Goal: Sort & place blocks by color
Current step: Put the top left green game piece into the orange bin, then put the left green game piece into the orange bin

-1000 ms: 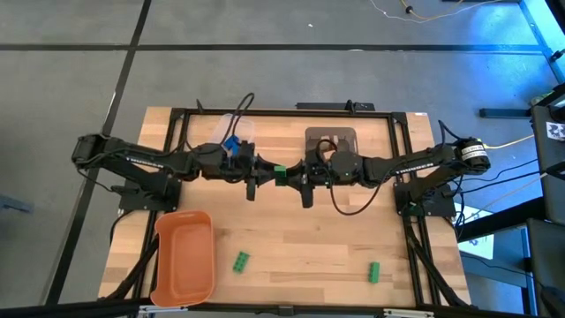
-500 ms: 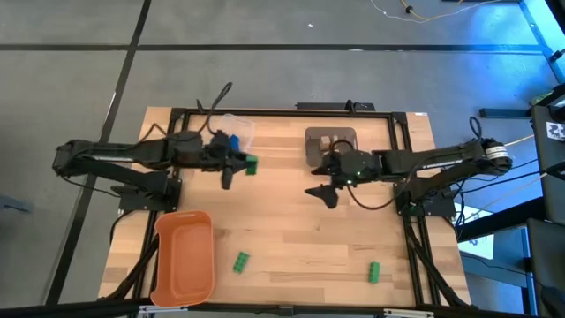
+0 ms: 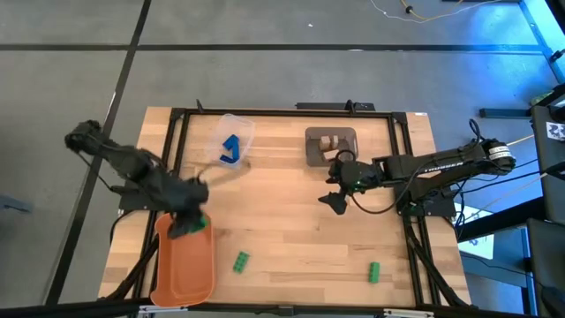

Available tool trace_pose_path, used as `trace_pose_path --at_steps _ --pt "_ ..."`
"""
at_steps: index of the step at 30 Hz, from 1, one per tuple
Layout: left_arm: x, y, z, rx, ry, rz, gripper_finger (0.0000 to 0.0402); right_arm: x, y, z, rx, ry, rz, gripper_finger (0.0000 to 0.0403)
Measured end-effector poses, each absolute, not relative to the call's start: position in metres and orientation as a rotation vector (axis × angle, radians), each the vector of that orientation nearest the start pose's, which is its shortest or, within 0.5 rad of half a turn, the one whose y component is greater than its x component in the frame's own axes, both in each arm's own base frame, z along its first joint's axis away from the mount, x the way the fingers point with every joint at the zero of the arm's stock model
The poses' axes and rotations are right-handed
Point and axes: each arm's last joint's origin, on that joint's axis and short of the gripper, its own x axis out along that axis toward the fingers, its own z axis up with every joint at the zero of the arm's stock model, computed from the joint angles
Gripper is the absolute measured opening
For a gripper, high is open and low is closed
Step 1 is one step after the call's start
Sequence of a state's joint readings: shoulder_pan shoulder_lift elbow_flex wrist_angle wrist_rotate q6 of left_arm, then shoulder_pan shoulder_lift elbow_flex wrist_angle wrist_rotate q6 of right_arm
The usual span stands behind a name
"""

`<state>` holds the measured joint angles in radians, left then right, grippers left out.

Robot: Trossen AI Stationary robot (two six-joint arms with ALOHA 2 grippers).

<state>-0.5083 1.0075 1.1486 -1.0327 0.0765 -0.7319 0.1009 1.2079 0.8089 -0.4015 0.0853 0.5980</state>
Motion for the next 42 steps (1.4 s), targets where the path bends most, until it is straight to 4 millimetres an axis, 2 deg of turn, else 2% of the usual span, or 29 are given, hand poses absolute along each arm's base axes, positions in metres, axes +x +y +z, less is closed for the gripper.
trace_pose_path --at_steps 5,10,16,21,26,30,35,39,42 --pt "0.158 -0.133 0.314 -0.373 1.311 -0.324 0.0078 0.242 0.021 0.241 0.489 0.771 -0.224 0.0389" --pt "0.166 -0.168 0.273 -0.243 1.405 -0.383 0.0078 0.242 0.021 0.242 0.484 0.76 -0.232 0.0389" --pt "0.174 -0.183 0.231 -0.159 1.518 -0.336 0.0116 0.242 0.021 0.242 0.483 0.76 -0.233 0.0389" --pt "0.179 -0.18 0.221 -0.197 1.56 -0.288 0.0135 0.242 0.021 0.242 0.483 0.761 -0.232 0.0389" --pt "0.185 -0.171 0.225 -0.278 1.576 -0.27 0.0162 0.242 0.021 0.242 0.483 0.761 -0.231 0.0389" --pt "0.188 -0.159 0.24 -0.362 1.546 -0.289 0.0192 0.243 0.021 0.242 0.481 0.759 -0.228 0.0389" --pt "0.193 -0.136 0.289 -0.511 1.363 -0.315 0.0208 0.244 0.021 0.243 0.473 0.746 -0.205 0.0389" --pt "0.2 -0.116 0.329 -0.625 1.193 -0.217 0.0209 0.245 0.022 0.244 0.479 0.74 -0.177 0.0389" --pt "0.208 -0.109 0.344 -0.669 1.187 -0.108 0.021 0.245 0.022 0.244 0.462 0.741 -0.169 0.0389"
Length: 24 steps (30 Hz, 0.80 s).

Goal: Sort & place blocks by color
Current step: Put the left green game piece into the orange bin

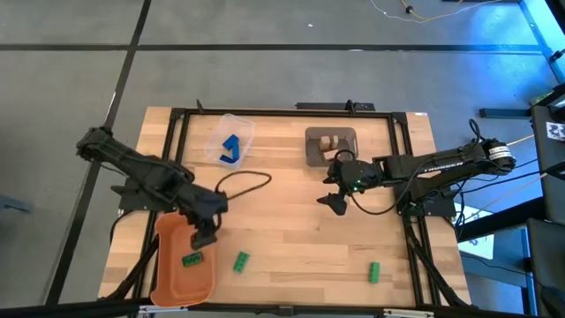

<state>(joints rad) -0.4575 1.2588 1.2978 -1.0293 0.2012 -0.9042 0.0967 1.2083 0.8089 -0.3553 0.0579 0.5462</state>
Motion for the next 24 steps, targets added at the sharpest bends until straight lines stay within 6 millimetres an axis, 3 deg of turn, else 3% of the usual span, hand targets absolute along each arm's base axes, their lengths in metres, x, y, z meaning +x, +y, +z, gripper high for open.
trace_pose_path --at_steps 5,9,18,24 --pt "0.236 -0.119 0.344 -0.738 1.261 0.036 0.021 0.245 0.022 0.244 0.445 0.747 -0.164 0.0389" --pt "0.263 -0.132 0.33 -0.808 1.312 0.161 0.021 0.244 0.022 0.244 0.451 0.75 -0.167 0.0389" --pt "0.303 -0.155 0.264 -0.817 1.345 0.543 0.021 0.244 0.03 0.244 0.55 0.806 0.008 0.0389" --pt "0.32 -0.169 0.226 -0.771 1.356 0.606 0.0206 0.241 0.054 0.246 0.643 0.846 0.127 0.0389"
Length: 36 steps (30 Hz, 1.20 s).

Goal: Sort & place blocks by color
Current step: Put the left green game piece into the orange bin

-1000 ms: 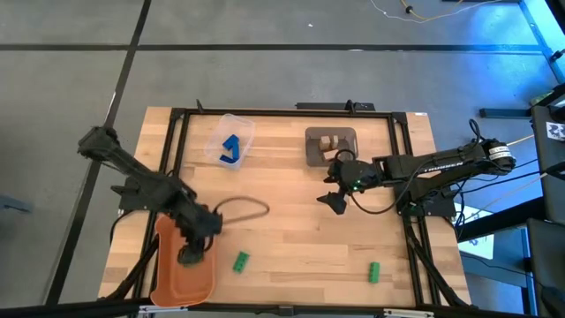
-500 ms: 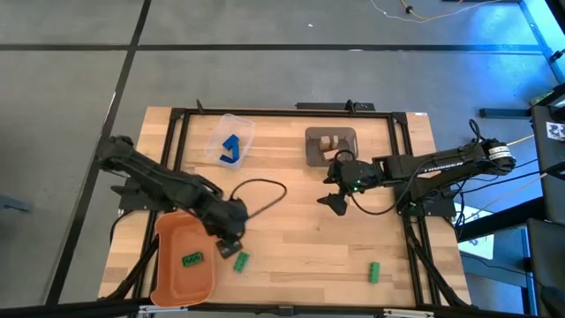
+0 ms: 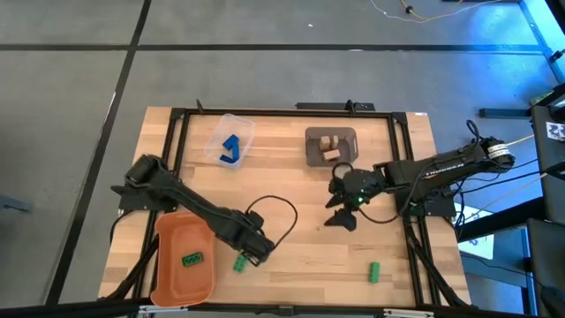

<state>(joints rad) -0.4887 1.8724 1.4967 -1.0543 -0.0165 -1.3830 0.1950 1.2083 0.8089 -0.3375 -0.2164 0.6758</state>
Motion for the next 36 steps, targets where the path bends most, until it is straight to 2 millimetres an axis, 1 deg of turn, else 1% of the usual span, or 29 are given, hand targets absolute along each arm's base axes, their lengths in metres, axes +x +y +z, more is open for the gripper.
trace_pose_path --at_steps 3,5,10,14,17,20,25,27,32,36 --pt "0.324 -0.176 0.215 -0.784 1.324 0.646 0.0206 0.239 0.068 0.248 0.665 0.833 0.14 0.0389" --pt "0.324 -0.179 0.212 -0.793 1.301 0.677 0.0206 0.237 0.077 0.249 0.676 0.826 0.136 0.0389" --pt "0.323 -0.181 0.212 -0.806 1.265 0.708 0.0205 0.232 0.099 0.251 0.68 0.775 0.099 0.0389" --pt "0.323 -0.181 0.212 -0.809 1.27 0.706 0.0205 0.228 0.115 0.256 0.681 0.683 0.072 0.0389" --pt "0.323 -0.182 0.212 -0.807 1.289 0.69 0.0205 0.222 0.128 0.259 0.679 0.604 0.02 0.0389" --pt "0.323 -0.181 0.212 -0.834 1.308 0.692 0.0205 0.211 0.145 0.26 0.653 0.569 0.014 0.0389" --pt "0.326 -0.176 0.212 -0.902 1.341 0.708 0.0205 0.184 0.175 0.261 0.637 0.518 0.019 0.0389" --pt "0.329 -0.175 0.209 -0.935 1.347 0.721 0.0205 0.174 0.184 0.261 0.645 0.499 0.019 0.0389" --pt "0.333 -0.175 0.202 -0.969 1.364 0.742 0.0205 0.153 0.199 0.261 0.66 0.469 0.019 0.0389" --pt "0.333 -0.18 0.196 -0.991 1.376 0.757 0.0205 0.142 0.205 0.261 0.638 0.438 0.021 0.0389"
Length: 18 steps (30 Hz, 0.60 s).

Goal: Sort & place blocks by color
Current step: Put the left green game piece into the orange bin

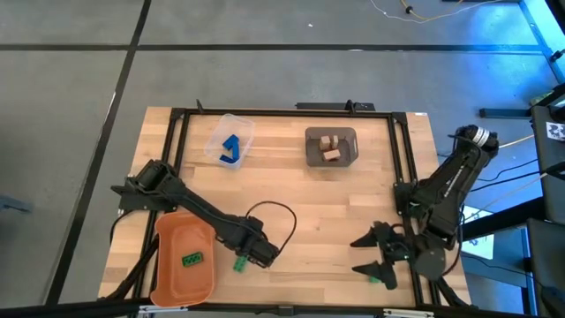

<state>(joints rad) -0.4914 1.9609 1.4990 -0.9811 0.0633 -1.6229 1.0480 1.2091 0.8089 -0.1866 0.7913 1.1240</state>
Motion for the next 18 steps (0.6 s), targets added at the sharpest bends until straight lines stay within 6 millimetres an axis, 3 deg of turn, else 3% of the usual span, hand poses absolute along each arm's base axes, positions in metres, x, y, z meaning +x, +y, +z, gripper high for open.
trace_pose_path --at_steps 10,18 --pt "0.323 -0.206 0.186 -0.979 1.351 0.789 0.0205 0.139 0.207 0.26 0.617 0.441 0.023 0.0389" --pt "0.318 -0.208 0.185 -0.966 1.341 0.836 0.0205 0.139 0.206 0.26 0.612 0.443 0.022 0.0389"
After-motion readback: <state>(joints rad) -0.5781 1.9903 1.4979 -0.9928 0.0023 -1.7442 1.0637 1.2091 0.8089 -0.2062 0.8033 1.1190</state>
